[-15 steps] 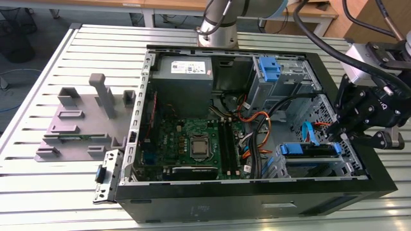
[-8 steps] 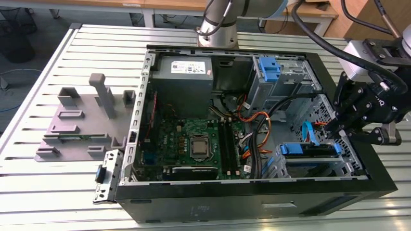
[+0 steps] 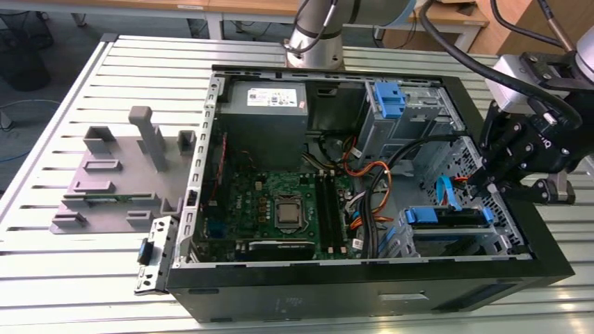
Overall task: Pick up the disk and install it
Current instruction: 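Insert the second disk wire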
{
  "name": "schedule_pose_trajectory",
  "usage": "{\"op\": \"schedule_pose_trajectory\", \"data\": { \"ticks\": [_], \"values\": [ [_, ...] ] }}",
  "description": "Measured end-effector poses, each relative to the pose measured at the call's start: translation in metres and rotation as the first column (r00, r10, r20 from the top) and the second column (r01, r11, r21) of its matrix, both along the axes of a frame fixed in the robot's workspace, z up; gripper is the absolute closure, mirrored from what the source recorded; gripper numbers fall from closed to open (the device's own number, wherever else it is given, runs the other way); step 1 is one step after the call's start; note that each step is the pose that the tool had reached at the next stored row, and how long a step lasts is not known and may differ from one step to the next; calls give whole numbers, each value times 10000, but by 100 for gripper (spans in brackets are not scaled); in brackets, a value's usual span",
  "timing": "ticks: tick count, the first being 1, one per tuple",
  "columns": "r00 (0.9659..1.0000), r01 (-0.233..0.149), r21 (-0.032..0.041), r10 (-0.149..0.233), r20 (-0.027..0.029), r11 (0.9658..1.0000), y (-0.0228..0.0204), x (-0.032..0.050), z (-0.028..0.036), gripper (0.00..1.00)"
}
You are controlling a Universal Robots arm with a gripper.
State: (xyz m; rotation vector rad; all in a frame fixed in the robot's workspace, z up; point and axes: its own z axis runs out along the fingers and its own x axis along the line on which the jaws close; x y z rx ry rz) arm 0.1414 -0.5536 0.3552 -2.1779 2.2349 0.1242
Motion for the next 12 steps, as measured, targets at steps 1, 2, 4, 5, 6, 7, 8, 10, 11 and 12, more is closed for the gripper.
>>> {"op": "schedule_pose_trajectory", "data": {
  "ticks": [1,2,4,5,6,7,8,10,11,12],
  "values": [
    [10000,0,1,0,0,10000,19,0,-1,76],
    [10000,0,0,0,0,10000,34,0,-2,76],
    [10000,0,0,0,0,10000,53,0,-2,76],
    [10000,-1,2,1,0,10000,56,2,-4,76],
    [10000,-2,2,2,0,10000,59,5,-5,76],
    [10000,-2,-1,2,0,10000,63,9,-5,76],
    [10000,-1,-1,1,0,10000,68,13,-7,76],
    [10000,-1,0,1,0,10000,84,21,-12,76],
    [10000,-1,1,1,0,10000,92,26,-14,76],
    [10000,0,1,0,0,10000,96,32,-15,76]
  ]
}}
